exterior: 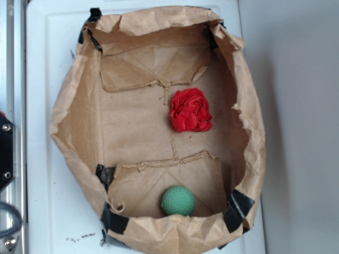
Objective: Grab the green ball.
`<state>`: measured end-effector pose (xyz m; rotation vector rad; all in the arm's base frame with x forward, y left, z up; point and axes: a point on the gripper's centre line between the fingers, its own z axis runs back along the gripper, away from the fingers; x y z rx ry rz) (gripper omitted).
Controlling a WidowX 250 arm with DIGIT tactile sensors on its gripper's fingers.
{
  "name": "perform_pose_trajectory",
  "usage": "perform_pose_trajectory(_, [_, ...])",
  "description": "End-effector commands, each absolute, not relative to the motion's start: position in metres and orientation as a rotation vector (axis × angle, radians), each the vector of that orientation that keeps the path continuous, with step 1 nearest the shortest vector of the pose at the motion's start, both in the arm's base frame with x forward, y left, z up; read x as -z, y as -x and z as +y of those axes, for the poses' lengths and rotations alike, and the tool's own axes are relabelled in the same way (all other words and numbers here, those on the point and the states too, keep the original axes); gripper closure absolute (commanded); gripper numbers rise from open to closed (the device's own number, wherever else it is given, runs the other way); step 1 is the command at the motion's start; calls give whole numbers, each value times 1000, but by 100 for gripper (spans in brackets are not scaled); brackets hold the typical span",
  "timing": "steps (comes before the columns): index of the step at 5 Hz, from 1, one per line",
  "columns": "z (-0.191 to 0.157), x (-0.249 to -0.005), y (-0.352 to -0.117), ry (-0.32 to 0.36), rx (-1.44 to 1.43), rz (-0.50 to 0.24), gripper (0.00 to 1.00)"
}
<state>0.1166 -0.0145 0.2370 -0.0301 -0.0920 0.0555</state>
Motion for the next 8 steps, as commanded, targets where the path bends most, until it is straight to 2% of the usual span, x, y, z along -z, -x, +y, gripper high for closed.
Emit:
perform_pose_trajectory(1, [-15, -237, -117, 30, -55, -92, 0])
perform_pose_trajectory(2, [12, -241, -109, -14, -97, -105, 0])
perform_pose_trajectory(3, [-38, -267, -108, -8, 74, -177, 0])
perform_pose_trajectory(4, [11, -265, -152, -44, 163, -258, 0])
perform_pose_trajectory(5, [57, -263, -184, -50, 246, -257, 0])
perform_pose_trajectory(8, [57, -263, -184, -50, 246, -257, 0])
